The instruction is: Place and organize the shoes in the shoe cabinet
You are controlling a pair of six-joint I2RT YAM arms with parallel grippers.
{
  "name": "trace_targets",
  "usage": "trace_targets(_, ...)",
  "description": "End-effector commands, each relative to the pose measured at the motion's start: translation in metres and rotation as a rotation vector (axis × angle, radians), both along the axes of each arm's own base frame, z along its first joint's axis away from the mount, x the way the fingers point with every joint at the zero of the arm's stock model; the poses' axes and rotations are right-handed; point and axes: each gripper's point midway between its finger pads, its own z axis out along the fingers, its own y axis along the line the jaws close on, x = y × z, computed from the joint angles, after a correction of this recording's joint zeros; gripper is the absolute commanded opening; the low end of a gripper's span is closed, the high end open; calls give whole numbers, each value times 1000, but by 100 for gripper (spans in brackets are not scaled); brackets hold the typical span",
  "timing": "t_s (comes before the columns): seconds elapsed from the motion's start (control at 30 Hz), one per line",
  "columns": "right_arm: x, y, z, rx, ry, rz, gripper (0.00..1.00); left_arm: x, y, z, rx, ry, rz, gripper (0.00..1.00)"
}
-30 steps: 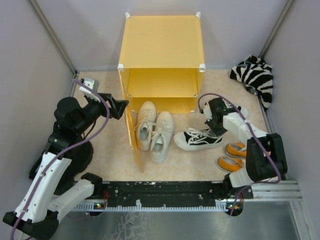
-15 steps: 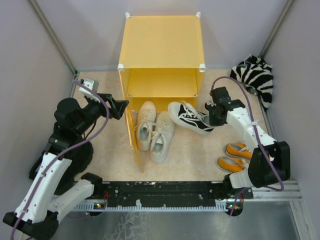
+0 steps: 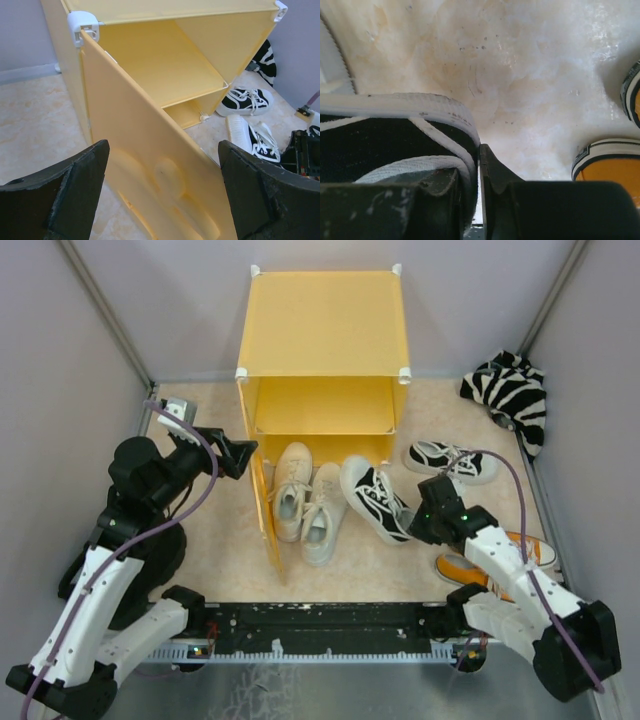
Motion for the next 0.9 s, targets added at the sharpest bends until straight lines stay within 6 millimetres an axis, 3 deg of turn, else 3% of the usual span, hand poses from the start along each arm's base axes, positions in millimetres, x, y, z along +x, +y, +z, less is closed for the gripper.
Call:
trace_targets(0.0, 32, 9, 39, 141, -203, -162, 15, -8, -5, -30, 37, 91, -40, 95)
trace_targets(0.1, 28, 13, 35, 141, -178, -124, 24, -7, -4, -30, 37, 87, -34, 95)
trace_targets(0.4, 12, 29, 8, 124, -65, -6, 35, -7, -1, -27, 37, 79, -18, 95)
trace_targets(0.57, 10, 30, 13, 113, -88, 57, 58, -6, 0, -27, 40, 79, -12, 95)
trace_targets(0.77, 5, 32, 15, 116, -99, 118, 61, -3, 0, -32, 42, 93, -4, 95)
trace_targets(0.87, 12, 26, 28, 41, -153, 201, 72, -2, 0, -33, 43, 93, 2, 95)
